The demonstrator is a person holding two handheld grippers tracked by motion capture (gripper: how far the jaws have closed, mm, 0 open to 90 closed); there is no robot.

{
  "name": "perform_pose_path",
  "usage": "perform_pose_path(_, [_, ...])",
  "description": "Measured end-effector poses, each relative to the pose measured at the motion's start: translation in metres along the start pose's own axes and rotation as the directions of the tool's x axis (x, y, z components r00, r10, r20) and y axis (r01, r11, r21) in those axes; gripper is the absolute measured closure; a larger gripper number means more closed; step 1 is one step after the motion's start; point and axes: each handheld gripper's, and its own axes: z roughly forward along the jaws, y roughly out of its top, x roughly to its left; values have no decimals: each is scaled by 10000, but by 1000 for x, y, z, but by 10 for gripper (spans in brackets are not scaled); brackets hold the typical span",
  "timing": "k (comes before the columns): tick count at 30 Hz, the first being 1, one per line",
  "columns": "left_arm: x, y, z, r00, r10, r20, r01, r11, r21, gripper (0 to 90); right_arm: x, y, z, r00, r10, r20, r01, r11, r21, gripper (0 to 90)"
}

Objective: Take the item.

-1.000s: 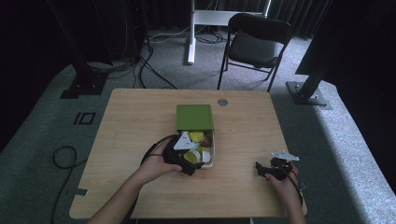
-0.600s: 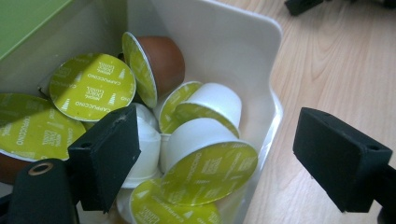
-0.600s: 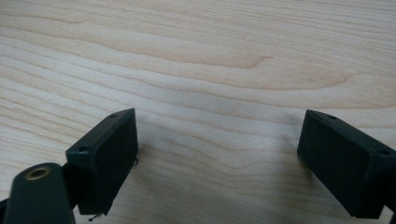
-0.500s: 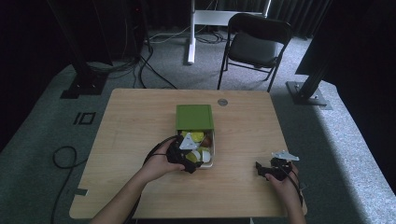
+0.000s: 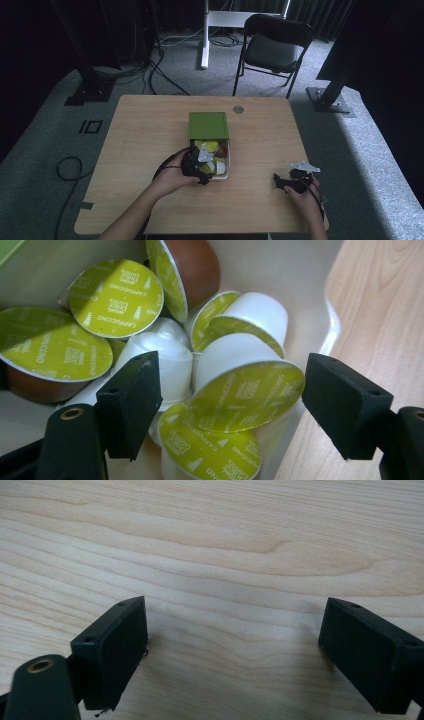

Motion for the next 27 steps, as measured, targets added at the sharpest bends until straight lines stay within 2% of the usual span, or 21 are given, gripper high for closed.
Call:
perform_pose_path(2, [-1, 1, 0, 9999, 51, -165, -49, 9999, 121, 253, 0, 0, 0, 10000, -1, 0, 1, 10000, -1, 120])
perform_pose_path(4, [0, 1, 0, 9994, 44, -352, -37, 9998, 211, 298, 0, 0, 0, 10000, 1, 0, -1, 10000, -2, 120])
perform_pose_path(6, [0, 1, 1, 9989, -204, -417, 228, 9980, 587, 352, 0, 0, 0, 10000, 1, 0, -1, 10000, -2, 120])
perform_pose_path(8, [0, 0, 2, 9991, 47, -430, -14, 9971, 754, 356, 0, 0, 0, 10000, 1, 0, -1, 10000, -3, 120])
perform_pose_path(14, [1, 0, -1, 9992, -214, -329, 234, 9977, 635, 399, 0, 0, 0, 10000, 0, -1, 0, 10000, -1, 120])
perform_pose_path(18, [0, 1, -5, 9972, -738, -107, 740, 9970, 243, 402, 0, 0, 0, 10000, 2, -3, -2, 10000, -3, 120])
perform_pose_path(22, [4, 2, -11, 9956, -904, 245, 914, 9947, -466, 402, 0, 0, 0, 10000, 1, 0, -1, 10000, 0, 120])
perform_pose_path(24, [5, 2, -14, 9945, -996, 331, 1013, 9934, -543, 403, 0, 0, 0, 10000, -1, -1, 1, 10000, -1, 120])
perform_pose_path(25, [6, 2, -16, 9945, -1018, 255, 1035, 9918, -755, 403, 0, 0, 0, 10000, 1, 0, -1, 10000, -1, 120])
perform_pose_path(27, [5, 3, -19, 9959, -880, 207, 893, 9933, -733, 403, 0, 0, 0, 10000, 2, 0, -2, 10000, -1, 120])
